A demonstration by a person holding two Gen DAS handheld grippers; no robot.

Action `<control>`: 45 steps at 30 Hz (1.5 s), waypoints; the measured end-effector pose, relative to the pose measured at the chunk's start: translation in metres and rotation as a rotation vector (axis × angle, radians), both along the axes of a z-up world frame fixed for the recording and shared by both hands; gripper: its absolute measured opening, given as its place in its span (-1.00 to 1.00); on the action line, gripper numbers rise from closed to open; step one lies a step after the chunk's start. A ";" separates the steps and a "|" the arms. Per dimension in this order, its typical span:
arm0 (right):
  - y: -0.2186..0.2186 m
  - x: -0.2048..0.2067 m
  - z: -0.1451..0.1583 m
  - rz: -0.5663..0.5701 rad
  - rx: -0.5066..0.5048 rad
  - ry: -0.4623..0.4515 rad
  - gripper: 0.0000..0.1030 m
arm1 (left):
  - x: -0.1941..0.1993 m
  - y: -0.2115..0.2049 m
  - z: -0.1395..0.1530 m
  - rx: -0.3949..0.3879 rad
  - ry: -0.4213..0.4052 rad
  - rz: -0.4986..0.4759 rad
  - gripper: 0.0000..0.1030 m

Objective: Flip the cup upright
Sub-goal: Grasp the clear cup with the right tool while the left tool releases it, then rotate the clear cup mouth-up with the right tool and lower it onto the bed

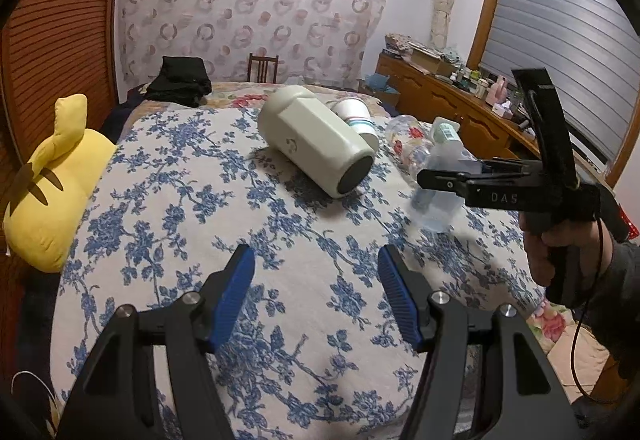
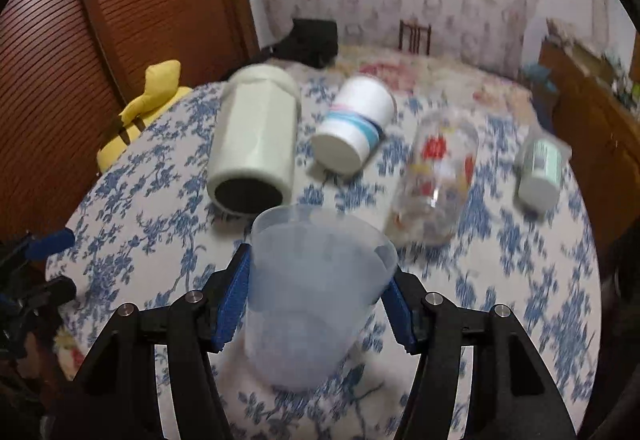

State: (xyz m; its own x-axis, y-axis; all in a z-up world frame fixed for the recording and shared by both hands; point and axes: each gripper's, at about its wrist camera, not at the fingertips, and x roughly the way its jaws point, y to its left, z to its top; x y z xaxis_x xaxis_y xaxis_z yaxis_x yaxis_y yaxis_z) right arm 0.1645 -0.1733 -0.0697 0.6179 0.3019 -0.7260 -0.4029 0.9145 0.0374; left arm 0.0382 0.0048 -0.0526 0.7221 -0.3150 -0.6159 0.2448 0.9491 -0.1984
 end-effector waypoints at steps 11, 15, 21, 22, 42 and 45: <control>0.016 -0.005 0.003 0.068 -0.066 -0.110 0.09 | 0.010 0.000 0.007 0.023 -0.032 0.031 0.23; 0.008 -0.014 0.008 0.068 -0.100 -0.136 0.09 | 0.015 -0.002 0.010 0.037 -0.048 0.041 0.23; 0.002 -0.014 0.008 0.051 -0.122 -0.146 0.09 | 0.020 -0.006 0.009 0.056 -0.060 0.064 0.23; 0.004 -0.013 0.008 0.057 -0.115 -0.143 0.09 | 0.020 -0.005 0.008 0.061 -0.063 0.071 0.23; 0.062 -0.017 -0.009 0.161 -0.113 -0.098 0.17 | 0.013 0.007 0.006 0.080 -0.073 0.118 0.23; 0.057 -0.017 -0.007 0.155 -0.087 -0.073 0.25 | 0.011 0.007 0.009 0.083 -0.085 0.125 0.23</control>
State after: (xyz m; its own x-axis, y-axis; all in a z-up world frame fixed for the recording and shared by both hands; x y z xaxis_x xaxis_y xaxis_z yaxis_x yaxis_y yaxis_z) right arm 0.1476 -0.1162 -0.0771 0.6212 0.3356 -0.7081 -0.5378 0.8398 -0.0738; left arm 0.0493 0.0115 -0.0433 0.8028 -0.1700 -0.5715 0.1364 0.9854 -0.1015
